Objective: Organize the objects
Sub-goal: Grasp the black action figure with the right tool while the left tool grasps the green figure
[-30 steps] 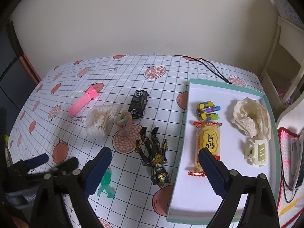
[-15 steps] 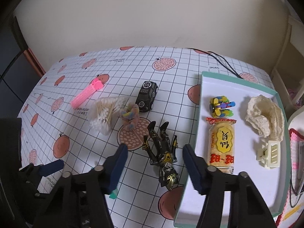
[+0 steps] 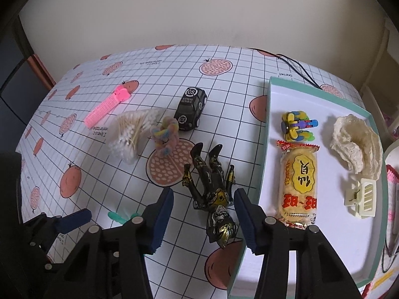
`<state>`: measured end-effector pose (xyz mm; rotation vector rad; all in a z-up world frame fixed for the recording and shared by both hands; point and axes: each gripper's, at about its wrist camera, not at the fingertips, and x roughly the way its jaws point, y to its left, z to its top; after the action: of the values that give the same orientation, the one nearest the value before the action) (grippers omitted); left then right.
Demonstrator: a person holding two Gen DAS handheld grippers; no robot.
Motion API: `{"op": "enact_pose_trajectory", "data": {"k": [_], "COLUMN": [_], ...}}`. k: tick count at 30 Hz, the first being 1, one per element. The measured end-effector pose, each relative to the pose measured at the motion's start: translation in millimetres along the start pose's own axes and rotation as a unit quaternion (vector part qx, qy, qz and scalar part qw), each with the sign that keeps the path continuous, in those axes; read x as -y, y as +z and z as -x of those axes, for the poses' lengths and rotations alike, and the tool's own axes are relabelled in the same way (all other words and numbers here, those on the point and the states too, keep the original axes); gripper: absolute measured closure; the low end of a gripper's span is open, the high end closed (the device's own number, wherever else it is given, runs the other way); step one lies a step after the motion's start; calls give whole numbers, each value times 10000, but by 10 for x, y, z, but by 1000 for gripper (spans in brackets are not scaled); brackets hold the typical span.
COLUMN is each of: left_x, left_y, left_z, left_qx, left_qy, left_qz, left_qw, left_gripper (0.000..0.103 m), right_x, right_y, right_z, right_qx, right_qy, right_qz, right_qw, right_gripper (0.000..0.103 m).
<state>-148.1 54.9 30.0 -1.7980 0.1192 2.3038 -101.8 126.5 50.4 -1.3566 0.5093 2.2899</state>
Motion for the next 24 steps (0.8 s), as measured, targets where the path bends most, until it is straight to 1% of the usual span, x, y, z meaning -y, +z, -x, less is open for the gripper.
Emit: {"op": "enact_pose_trajectory", "data": {"k": [1, 5, 6, 7, 9, 13, 19, 24], "left_x": [7, 24, 29, 33, 37, 49, 59, 66], "left_y": [-3, -18, -20, -21, -23, -25, -24, -23], "left_z": [-8, -36, -42, -46, -62, -85, -71, -52], "left_qx": [-22, -88, -98, -105, -132, -129, -89, -39], "left_qy": [3, 32, 39, 40, 30, 120, 142, 170], "left_qz": [-22, -71, -87, -98, -109, -128, -152, -210], "left_qw": [10000, 9999, 9999, 9999, 9998, 9998, 9997, 9996], "left_gripper": [30, 31, 33, 37, 40, 41, 41, 47], "right_x": [-4, -12, -11, -10, -8, -9, -47, -64], "right_y": [-4, -28, -35, -38, -50, -65, -68, -87], "right_z": [-13, -76, -96, -109, -135, -177, -220, -250], "right_qx": [-14, -91, -118, -134, -165, -212, -254, -270], "right_qy": [-19, -87, -102, -112, -130, -154, -143, -152], "right_qz": [10, 35, 36, 35, 30, 37, 53, 41], "right_qw": [10000, 9999, 9999, 9998, 9998, 9996, 9996, 9995], "right_gripper": [49, 49, 49, 49, 49, 49, 50, 50]}}
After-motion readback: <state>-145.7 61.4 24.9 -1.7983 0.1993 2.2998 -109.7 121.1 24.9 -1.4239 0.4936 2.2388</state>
